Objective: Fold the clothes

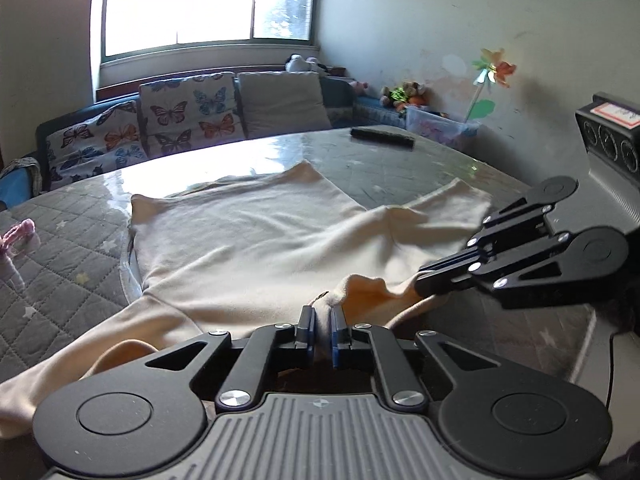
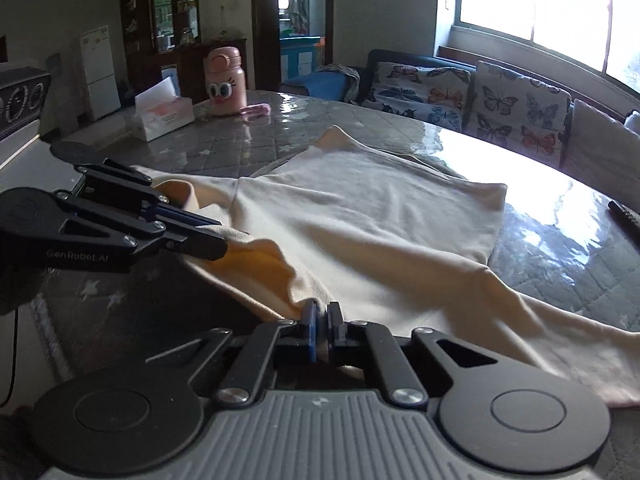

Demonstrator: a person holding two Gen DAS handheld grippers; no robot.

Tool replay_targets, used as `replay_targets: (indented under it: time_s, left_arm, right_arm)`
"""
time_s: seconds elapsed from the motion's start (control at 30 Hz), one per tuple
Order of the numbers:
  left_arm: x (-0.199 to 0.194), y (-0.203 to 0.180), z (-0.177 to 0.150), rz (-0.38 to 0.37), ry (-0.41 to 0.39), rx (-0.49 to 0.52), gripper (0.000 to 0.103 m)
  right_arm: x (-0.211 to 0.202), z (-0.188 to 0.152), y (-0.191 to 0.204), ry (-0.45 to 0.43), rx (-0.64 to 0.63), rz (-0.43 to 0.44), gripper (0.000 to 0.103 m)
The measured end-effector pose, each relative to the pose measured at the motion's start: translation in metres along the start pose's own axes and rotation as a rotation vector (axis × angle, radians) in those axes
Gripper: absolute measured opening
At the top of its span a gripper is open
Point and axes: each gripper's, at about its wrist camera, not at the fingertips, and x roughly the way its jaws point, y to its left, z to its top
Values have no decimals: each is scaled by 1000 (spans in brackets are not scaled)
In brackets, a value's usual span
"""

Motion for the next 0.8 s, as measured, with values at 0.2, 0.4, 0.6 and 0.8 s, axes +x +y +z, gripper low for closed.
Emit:
replay_targets:
  time_s: [0.2,0.4,0.6,0.8]
  left_arm:
    - [4,-2,-12,-39,74,27,12]
    - [-14,6,4,-33,11,52,13]
    - [9,41,29,77,-28,-87,13]
    - [59,71,36,175,24,-189,13]
  right_arm:
    - [2,-16,13,100,-35,71,7]
    - [-13,0,8,68,-43,140,19]
    - [-1,22,-13,-27,30,65,25]
    - [41,17,-13,10,43,67,25]
